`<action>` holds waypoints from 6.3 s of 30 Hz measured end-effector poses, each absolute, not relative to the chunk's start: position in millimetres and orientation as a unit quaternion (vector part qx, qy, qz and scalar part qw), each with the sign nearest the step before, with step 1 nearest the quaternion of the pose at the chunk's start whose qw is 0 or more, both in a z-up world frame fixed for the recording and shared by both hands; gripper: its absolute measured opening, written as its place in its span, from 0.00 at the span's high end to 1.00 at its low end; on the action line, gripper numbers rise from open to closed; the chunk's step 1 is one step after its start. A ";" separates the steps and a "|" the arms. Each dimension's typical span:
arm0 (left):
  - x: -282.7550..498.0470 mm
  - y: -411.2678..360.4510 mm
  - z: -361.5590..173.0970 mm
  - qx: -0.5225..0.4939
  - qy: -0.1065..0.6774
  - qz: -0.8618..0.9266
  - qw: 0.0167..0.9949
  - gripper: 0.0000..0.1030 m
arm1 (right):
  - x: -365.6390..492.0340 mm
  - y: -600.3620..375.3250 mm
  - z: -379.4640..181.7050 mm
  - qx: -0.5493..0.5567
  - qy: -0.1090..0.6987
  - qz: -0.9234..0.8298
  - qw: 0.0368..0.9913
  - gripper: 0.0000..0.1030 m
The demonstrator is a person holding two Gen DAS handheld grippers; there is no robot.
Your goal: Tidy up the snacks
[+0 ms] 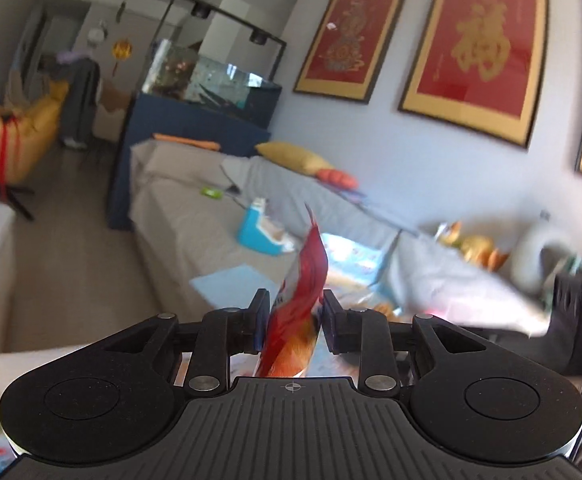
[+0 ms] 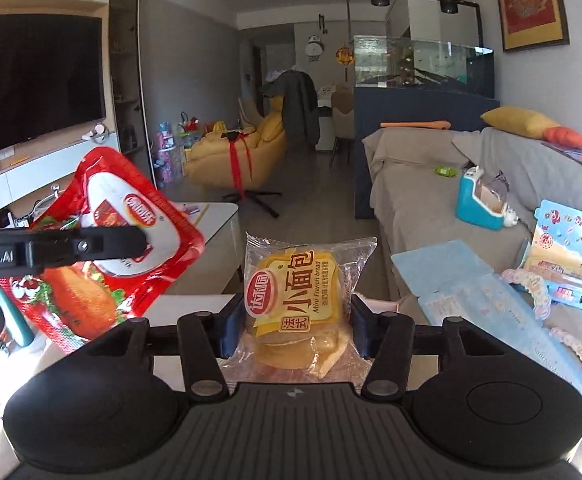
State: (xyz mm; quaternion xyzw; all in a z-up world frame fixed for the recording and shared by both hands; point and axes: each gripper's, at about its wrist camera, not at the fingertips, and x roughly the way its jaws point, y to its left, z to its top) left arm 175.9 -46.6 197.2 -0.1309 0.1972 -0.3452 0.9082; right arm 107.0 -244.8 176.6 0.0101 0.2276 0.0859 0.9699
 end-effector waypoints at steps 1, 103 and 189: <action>198.2 -54.8 187.8 -0.138 0.213 -0.340 0.905 0.67 | 118.9 -246.6 177.7 0.012 0.229 0.086 0.970 0.42; 195.3 131.6 47.8 -0.090 0.337 -0.081 0.934 0.70 | 61.1 -142.5 -5.7 -0.050 0.350 0.174 0.919 0.16; 125.4 -17.1 30.2 0.153 0.436 -0.219 0.859 0.36 | 62.9 -150.2 -6.7 -0.024 0.349 0.173 0.921 0.15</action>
